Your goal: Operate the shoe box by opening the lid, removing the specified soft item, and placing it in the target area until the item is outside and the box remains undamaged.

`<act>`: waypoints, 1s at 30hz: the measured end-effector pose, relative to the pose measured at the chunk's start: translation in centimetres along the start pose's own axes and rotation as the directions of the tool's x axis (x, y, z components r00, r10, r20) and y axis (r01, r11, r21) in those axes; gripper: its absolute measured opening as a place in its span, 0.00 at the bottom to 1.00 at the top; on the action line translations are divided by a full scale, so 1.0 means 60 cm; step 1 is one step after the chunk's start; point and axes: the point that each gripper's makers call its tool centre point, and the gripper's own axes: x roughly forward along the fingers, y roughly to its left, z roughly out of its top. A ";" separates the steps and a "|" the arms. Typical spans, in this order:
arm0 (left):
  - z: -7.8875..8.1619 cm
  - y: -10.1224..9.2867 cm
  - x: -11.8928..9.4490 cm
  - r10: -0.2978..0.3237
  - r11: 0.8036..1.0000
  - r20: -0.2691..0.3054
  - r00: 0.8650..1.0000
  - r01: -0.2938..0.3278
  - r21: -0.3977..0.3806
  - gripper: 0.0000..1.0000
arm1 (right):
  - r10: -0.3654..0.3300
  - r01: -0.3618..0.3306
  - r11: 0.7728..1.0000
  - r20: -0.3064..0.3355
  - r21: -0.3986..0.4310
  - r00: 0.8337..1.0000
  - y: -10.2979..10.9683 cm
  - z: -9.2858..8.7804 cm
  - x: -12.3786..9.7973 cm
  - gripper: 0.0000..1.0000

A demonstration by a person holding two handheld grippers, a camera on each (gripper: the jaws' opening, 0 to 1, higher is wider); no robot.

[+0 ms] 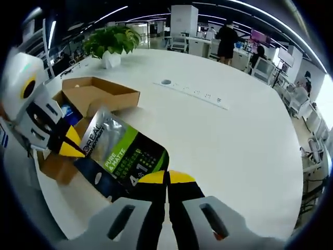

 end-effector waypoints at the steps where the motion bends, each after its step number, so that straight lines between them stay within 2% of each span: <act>1: 0.001 0.000 0.003 0.001 1.000 -0.005 1.000 -0.001 0.008 0.00 | -0.001 0.001 1.000 -0.004 -0.001 1.000 -0.001 -0.002 0.003 0.00; 11: -0.001 -0.003 0.031 0.025 0.995 -0.070 0.997 -0.018 0.101 0.00 | -0.004 0.004 1.000 -0.025 0.023 1.000 -0.013 -0.013 0.024 0.00; 17: -0.010 0.000 0.049 0.054 0.981 -0.129 0.990 -0.028 0.193 0.00 | 0.000 0.001 0.999 -0.022 0.050 1.000 -0.013 -0.017 0.036 0.00; 23: -0.019 -0.001 0.064 0.058 0.976 -0.167 0.984 -0.021 0.216 0.00 | 0.001 0.000 0.997 -0.023 0.074 1.000 -0.015 -0.028 0.051 0.00; 30: -0.023 0.008 0.075 0.081 0.959 -0.175 0.981 -0.029 0.281 0.00 | 0.002 -0.001 0.997 -0.008 0.080 1.000 -0.020 -0.036 0.064 0.00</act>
